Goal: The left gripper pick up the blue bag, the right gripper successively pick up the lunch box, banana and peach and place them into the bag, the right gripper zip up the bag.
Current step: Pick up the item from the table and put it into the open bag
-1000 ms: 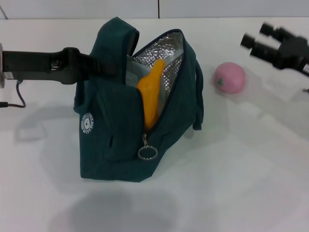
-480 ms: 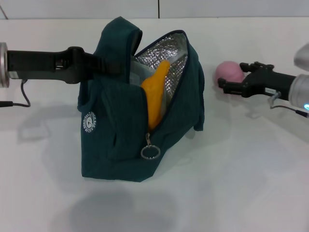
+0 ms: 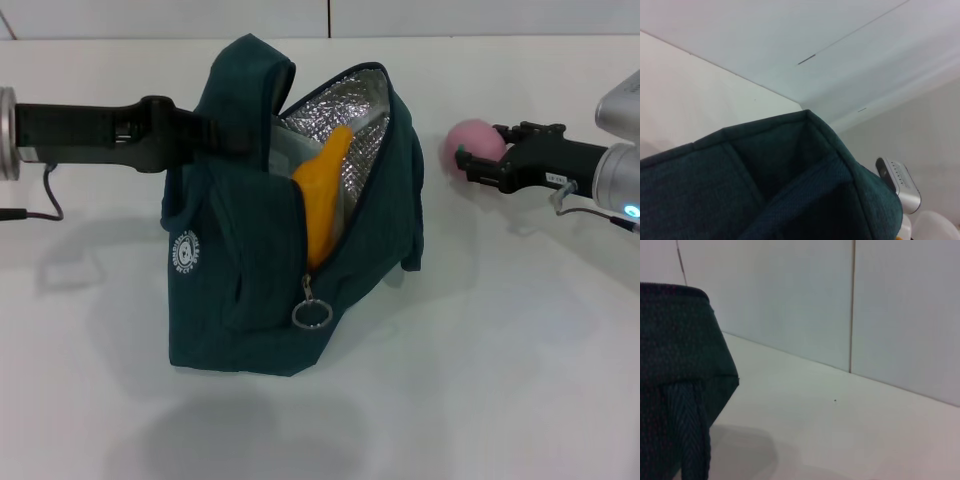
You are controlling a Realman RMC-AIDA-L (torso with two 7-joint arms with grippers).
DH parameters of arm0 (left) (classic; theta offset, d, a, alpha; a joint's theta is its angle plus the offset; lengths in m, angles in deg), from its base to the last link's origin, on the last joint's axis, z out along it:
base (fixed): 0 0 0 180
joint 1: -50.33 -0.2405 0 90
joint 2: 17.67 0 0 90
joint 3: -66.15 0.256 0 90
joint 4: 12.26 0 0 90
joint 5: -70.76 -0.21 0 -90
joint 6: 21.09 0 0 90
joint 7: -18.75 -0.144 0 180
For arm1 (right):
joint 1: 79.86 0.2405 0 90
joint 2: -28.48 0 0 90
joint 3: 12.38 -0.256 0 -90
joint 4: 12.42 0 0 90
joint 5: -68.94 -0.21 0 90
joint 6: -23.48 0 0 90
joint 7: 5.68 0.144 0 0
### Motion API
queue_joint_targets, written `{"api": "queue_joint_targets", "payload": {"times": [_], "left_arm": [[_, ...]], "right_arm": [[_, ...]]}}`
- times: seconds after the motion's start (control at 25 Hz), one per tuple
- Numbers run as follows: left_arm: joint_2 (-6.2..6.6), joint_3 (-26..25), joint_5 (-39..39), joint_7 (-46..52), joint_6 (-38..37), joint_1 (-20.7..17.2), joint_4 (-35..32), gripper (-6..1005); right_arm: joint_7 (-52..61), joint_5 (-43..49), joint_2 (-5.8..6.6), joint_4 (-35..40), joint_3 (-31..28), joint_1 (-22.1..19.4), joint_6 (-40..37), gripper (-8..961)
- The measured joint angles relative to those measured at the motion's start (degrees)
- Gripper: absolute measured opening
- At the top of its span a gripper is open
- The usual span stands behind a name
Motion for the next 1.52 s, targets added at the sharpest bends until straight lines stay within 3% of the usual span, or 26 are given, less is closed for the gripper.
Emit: {"api": "queue_joint_targets", "payload": {"times": [0.4, 0.68, 0.8, 0.96, 1.08, 1.2, 1.52], "left_arm": [[0.22, 0.0, 0.05, -0.01, 0.0, 0.46, 0.0, 27], [0.22, -0.02, 0.1, 0.01, 0.05, 0.48, 0.0, 28], [0.21, -0.09, 0.15, 0.01, 0.06, 0.12, 0.0, 28], [0.21, -0.15, 0.24, 0.01, 0.07, -0.47, 0.0, 28], [0.24, -0.17, 0.27, 0.01, 0.09, -0.5, -0.01, 28], [0.26, -0.18, 0.27, 0.01, 0.24, -0.34, 0.0, 28], [0.34, -0.18, 0.27, -0.1, 0.71, -0.02, 0.0, 27]], "right_arm": [[-0.11, -0.16, -0.05, 0.5, 0.08, -0.05, 0.07, 453], [-0.14, -1.92, -0.03, 3.12, -0.85, -2.1, -0.81, 314], [-1.15, -7.7, 0.32, 7.73, -2.29, -6.2, -5.95, 296], [-3.66, -15.45, 0.7, 10.06, -7.25, -9.16, -21.92, 271], [-3.36, -15.95, 0.77, 9.9, -8.47, -8.16, -31.9, 250], [-2.75, -15.44, 0.56, 9.39, -5.67, -5.37, -35.91, 227], [-0.42, -15.29, 0.31, 8.45, 7.42, 2.65, -30.88, 162]]}}
